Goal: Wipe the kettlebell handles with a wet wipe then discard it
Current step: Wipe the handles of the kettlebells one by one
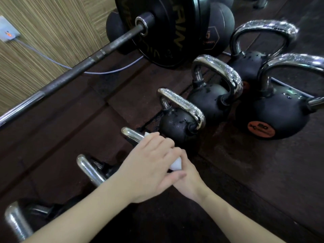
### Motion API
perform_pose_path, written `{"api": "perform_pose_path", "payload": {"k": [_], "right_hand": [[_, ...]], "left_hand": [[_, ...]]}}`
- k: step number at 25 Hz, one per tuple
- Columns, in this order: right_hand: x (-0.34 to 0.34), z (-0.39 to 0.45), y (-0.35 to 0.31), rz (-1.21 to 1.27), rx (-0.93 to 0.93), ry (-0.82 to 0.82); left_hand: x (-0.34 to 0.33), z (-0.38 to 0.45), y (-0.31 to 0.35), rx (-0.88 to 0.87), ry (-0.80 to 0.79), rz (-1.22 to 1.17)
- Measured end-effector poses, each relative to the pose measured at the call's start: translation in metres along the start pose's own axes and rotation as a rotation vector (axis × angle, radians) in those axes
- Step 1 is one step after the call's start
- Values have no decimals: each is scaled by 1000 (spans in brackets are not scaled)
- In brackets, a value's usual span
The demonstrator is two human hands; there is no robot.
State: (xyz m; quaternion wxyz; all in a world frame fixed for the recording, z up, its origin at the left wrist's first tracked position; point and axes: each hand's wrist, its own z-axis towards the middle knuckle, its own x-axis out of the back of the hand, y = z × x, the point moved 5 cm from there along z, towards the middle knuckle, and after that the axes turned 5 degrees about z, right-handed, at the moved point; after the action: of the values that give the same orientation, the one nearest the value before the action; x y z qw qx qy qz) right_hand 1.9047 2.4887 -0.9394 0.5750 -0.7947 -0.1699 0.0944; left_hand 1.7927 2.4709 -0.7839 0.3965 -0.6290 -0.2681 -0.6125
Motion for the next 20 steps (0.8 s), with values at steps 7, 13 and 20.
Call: {"api": "perform_pose_path", "payload": {"k": [7,13,20], "right_hand": [[37,12,-6,-229,47,75],[94,32,-42,-278,294,360],[87,66,-42,-347,338,349]], "left_hand": [[-3,-14,-87,447,-24,-503],[-13,5,-131,731,177,-860],[11,108,-104,372,229,-570]]}}
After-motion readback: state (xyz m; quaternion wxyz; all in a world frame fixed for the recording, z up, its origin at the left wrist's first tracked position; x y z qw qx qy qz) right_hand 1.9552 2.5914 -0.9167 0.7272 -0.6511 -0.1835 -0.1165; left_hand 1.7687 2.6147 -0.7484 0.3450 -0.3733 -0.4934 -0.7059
